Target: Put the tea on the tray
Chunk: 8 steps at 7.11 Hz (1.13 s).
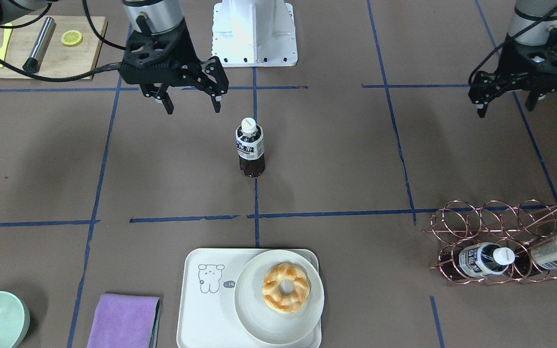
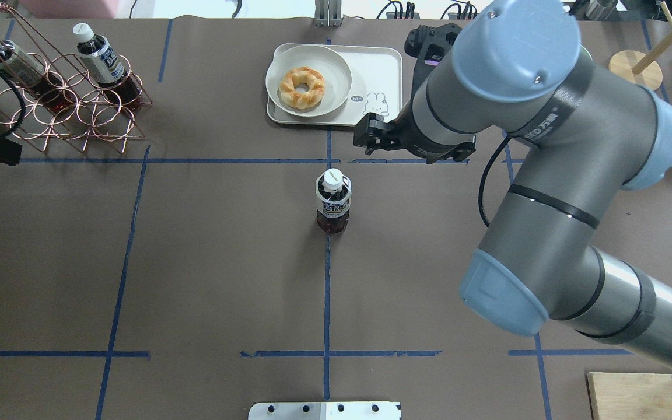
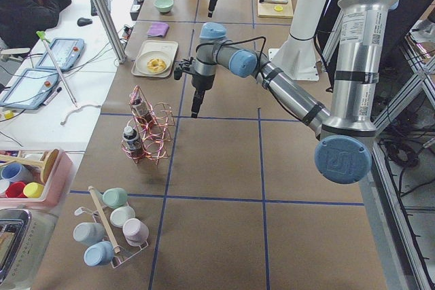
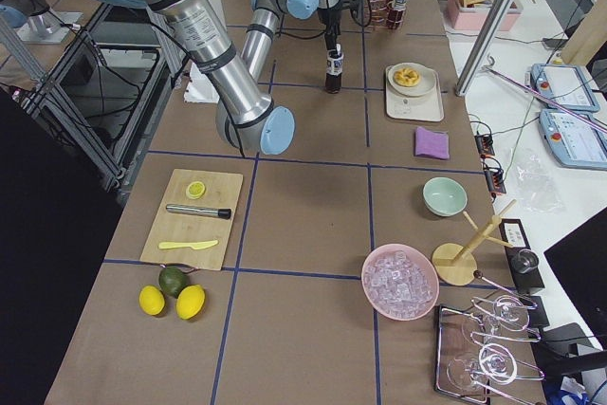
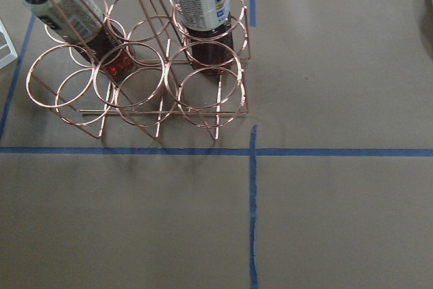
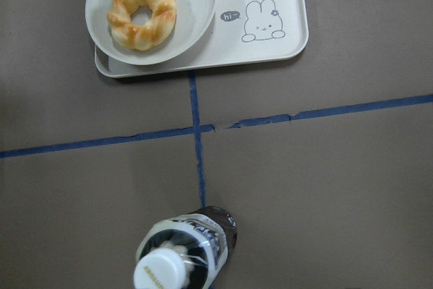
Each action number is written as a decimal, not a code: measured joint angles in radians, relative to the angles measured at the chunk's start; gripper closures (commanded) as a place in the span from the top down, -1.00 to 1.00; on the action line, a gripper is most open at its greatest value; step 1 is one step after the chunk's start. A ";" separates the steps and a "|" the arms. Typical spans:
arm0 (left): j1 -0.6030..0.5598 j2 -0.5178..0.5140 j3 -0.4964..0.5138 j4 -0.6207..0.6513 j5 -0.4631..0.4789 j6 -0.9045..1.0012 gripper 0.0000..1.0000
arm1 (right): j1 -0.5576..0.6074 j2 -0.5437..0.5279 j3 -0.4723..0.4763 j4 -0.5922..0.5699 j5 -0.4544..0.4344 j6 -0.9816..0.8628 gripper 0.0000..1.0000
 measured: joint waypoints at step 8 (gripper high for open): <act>-0.270 0.079 0.286 -0.286 -0.259 0.330 1.00 | -0.062 0.111 -0.199 -0.024 -0.004 -0.010 0.30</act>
